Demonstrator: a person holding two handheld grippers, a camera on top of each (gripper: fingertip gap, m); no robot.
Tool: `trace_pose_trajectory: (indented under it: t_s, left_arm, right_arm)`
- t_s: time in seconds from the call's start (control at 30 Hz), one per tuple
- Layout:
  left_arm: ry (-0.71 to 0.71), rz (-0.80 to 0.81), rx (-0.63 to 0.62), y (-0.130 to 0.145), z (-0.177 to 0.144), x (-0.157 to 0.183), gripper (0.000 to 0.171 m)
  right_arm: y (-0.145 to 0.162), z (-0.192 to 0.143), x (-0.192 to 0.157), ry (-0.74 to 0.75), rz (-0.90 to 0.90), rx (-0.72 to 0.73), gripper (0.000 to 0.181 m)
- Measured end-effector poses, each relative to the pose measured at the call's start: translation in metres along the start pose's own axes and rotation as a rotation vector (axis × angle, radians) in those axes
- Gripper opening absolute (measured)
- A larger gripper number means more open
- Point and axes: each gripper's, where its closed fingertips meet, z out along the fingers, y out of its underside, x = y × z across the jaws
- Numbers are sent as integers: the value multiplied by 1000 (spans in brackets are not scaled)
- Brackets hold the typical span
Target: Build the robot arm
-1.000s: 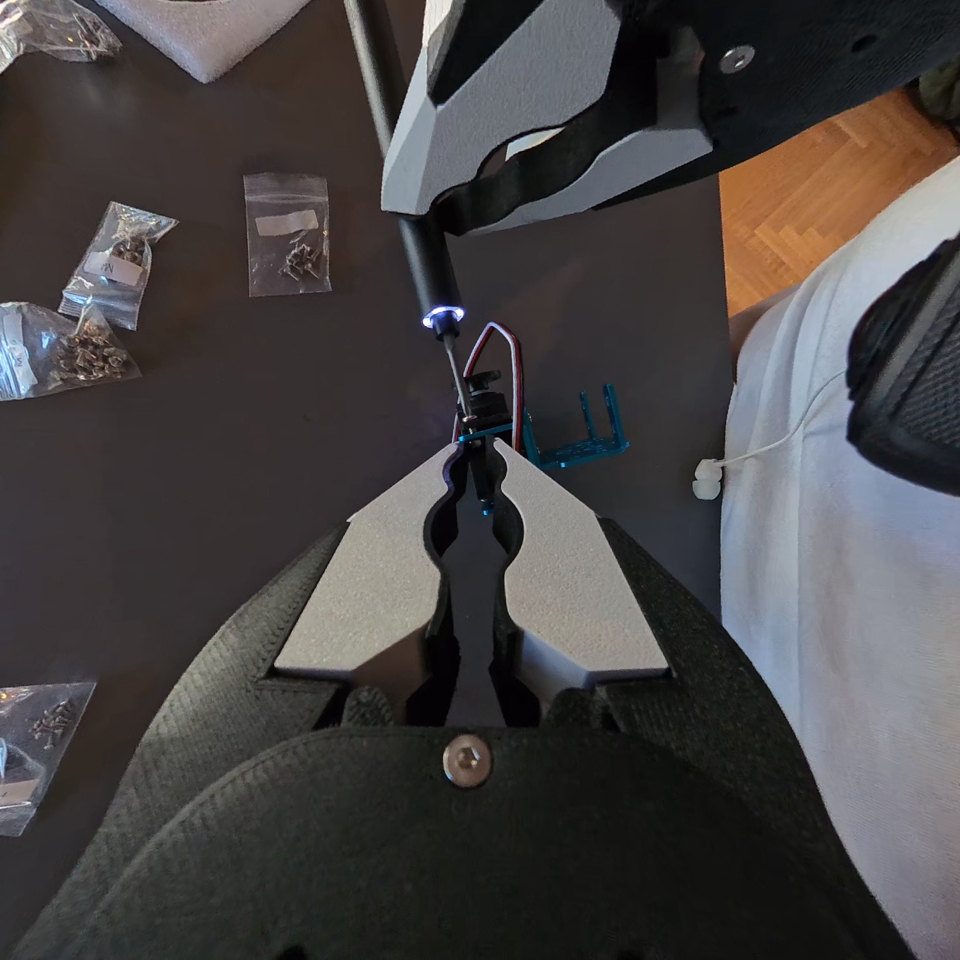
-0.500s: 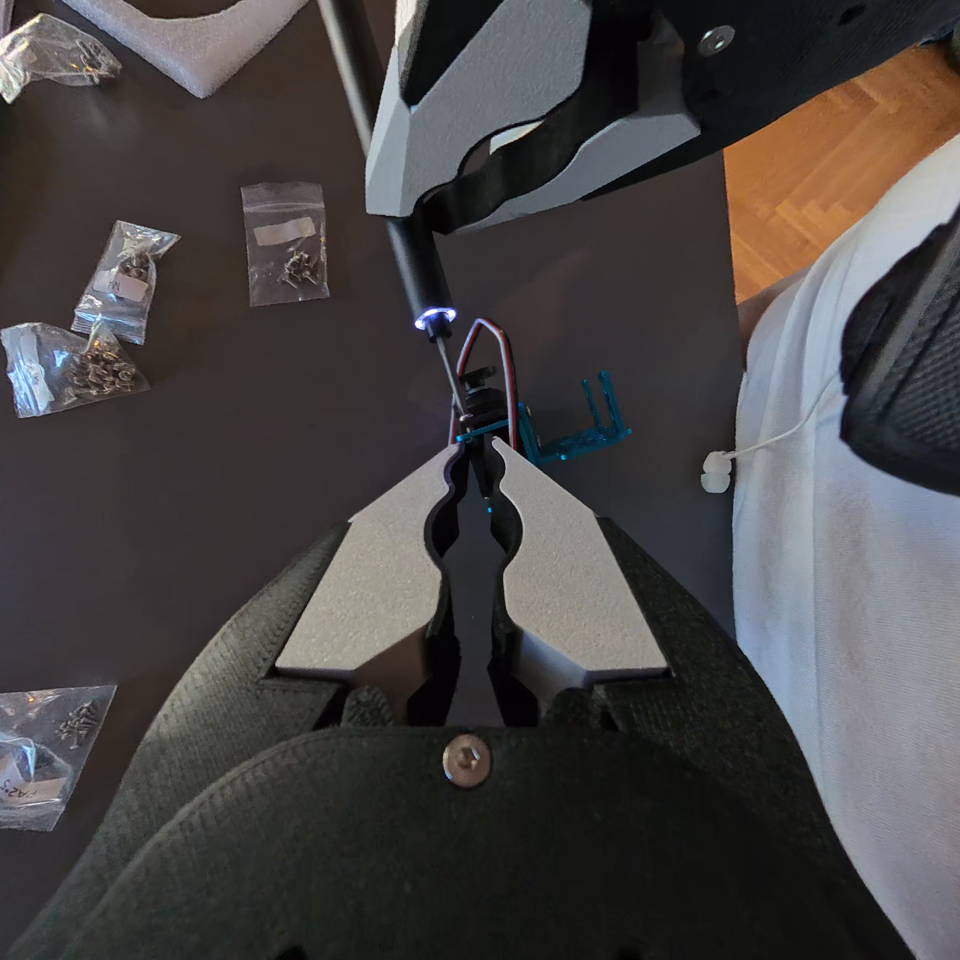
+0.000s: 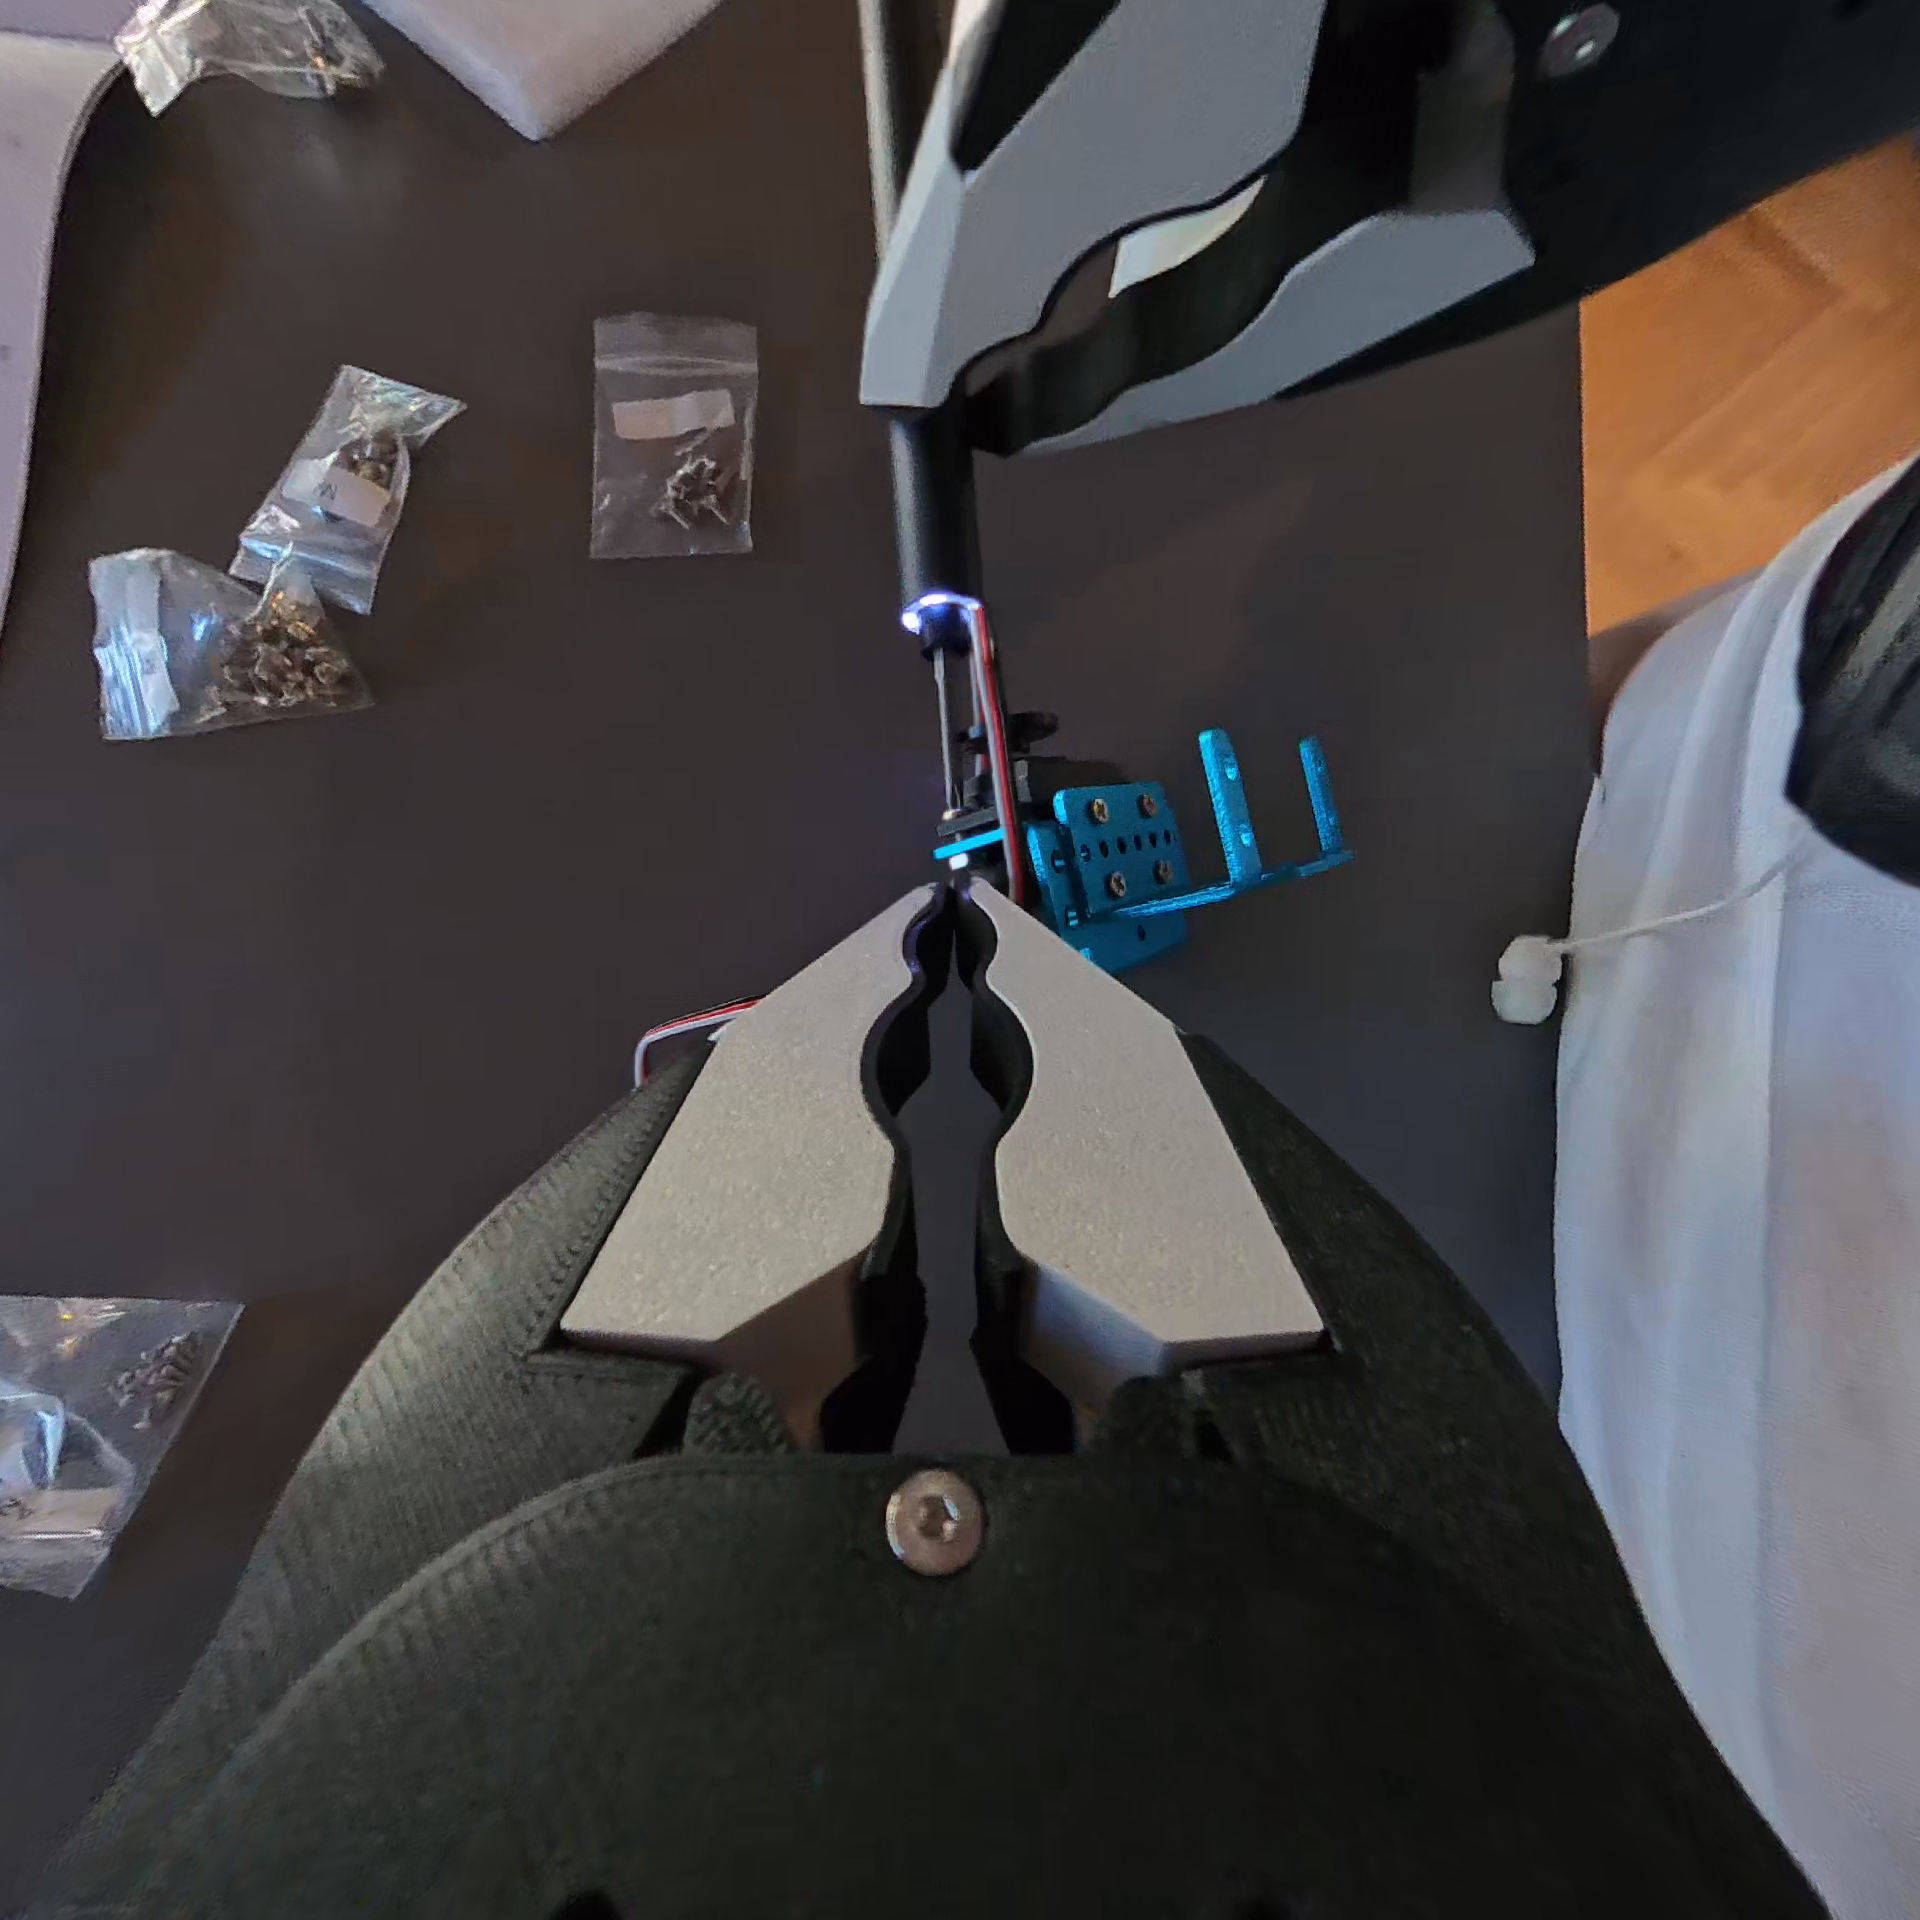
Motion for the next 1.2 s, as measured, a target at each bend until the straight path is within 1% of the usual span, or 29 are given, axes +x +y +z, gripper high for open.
trace_pose_trajectory:
  t_s: [0.13, 0.27, 0.57, 0.73, 0.87, 0.97, 1.03, 1.13, 1.2]
  left_arm:
    - [-13, -30, 16, 0, 0, -7, 0]
    - [-60, -6, -3, 4, 0, -13, 0]
    - [-73, -7, 0, 6, 4, -12, 0]
    - [-105, -31, 12, 9, 1, -21, 0]
    - [-110, -96, 69, 9, -9, -28, 0]
    - [-105, -153, 141, 2, -21, -30, 14]
    - [-91, -188, 204, -7, -31, -26, 31]
    - [-87, -195, 304, -19, -45, -15, 49]
    - [-103, -193, 332, -24, -49, -6, 57]
  right_arm:
    - [1, 7, 0, -7, 18, 3, 17]
    - [0, 13, -2, -13, 22, 8, 17]
    - [2, 17, -7, -22, 56, 12, 17]
    - [10, 22, -9, -24, 110, 6, 17]
    - [26, 23, -10, -13, 198, 9, 17]
    - [39, 21, -15, 2, 276, 35, 17]
    - [48, 21, -21, 16, 315, 51, 17]
    - [60, 25, -35, 17, 352, 66, 17]
    - [65, 28, -41, 18, 343, 75, 18]
